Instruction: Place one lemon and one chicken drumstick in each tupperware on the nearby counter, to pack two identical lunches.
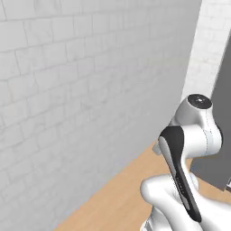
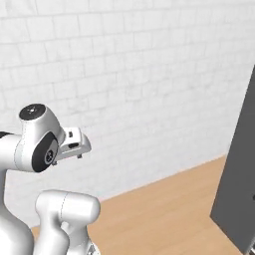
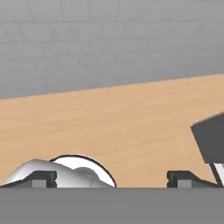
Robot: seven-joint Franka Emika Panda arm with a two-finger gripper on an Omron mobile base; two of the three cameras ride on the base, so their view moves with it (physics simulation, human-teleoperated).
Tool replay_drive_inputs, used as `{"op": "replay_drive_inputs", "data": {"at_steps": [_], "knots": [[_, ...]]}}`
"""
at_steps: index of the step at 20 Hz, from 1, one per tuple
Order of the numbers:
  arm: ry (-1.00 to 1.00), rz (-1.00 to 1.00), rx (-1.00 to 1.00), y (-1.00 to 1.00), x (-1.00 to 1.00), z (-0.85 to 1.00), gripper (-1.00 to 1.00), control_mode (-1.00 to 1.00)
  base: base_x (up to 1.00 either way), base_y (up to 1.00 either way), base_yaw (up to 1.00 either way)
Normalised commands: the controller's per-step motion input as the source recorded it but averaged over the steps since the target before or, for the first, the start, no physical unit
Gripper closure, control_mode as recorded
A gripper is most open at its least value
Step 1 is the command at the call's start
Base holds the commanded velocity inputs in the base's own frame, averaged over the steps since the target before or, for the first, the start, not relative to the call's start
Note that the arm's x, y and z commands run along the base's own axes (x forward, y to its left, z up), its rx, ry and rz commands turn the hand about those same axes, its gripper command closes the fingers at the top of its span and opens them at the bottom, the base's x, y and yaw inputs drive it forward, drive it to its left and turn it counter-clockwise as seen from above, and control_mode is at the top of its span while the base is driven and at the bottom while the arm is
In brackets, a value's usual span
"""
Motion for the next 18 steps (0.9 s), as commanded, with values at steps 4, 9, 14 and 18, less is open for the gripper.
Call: {"op": "replay_drive_inputs", "data": {"at_steps": [4,9,14,18], "knots": [[0.0,0.0,0.0,0.0,0.0,0.0,-1.0,1.0,0.77,0.54,-0.76],[0.0,0.0,0.0,0.0,0.0,0.0,-1.0,1.0,0.35,0.07,-0.59],[0.0,0.0,0.0,0.0,0.0,0.0,-1.0,1.0,0.11,-0.03,-0.5],[0.0,0.0,0.0,0.0,0.0,0.0,-1.0,1.0,0.26,-0.03,-0.51]]}}
